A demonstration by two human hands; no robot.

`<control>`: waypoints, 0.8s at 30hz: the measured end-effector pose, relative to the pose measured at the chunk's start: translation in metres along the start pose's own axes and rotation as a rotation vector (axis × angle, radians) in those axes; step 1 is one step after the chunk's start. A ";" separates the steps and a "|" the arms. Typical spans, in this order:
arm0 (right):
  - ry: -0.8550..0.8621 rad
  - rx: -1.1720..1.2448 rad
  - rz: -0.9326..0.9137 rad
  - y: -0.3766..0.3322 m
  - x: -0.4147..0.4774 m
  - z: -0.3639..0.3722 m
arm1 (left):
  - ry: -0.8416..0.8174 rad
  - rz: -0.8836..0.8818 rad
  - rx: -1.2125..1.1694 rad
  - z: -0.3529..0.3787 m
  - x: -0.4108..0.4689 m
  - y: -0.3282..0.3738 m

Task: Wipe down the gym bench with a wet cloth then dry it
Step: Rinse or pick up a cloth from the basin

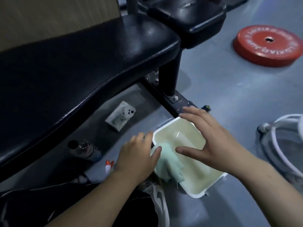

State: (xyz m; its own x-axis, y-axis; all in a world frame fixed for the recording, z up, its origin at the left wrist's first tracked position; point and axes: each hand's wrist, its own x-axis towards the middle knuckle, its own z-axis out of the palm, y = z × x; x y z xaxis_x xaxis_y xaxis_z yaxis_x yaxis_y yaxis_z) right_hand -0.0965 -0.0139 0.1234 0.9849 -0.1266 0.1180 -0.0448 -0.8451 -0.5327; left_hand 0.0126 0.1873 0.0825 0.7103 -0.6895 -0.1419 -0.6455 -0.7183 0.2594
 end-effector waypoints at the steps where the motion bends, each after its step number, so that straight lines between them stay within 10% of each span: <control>1: -0.024 0.008 0.015 0.008 0.002 0.008 | -0.069 -0.059 0.008 0.010 0.005 -0.003; 11: -0.275 0.061 0.112 0.079 0.027 0.096 | -0.364 -0.245 -0.172 0.089 0.034 -0.034; 24: -0.440 0.226 0.098 0.090 0.042 0.147 | -0.256 -0.161 -0.328 0.093 0.040 -0.029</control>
State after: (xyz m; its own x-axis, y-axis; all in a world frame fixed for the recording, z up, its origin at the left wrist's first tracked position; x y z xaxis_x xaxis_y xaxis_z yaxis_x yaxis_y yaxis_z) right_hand -0.0343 -0.0189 -0.0424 0.9573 0.0724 -0.2798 -0.1509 -0.7006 -0.6975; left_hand 0.0338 0.1723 -0.0196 0.6756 -0.6013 -0.4266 -0.3796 -0.7797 0.4979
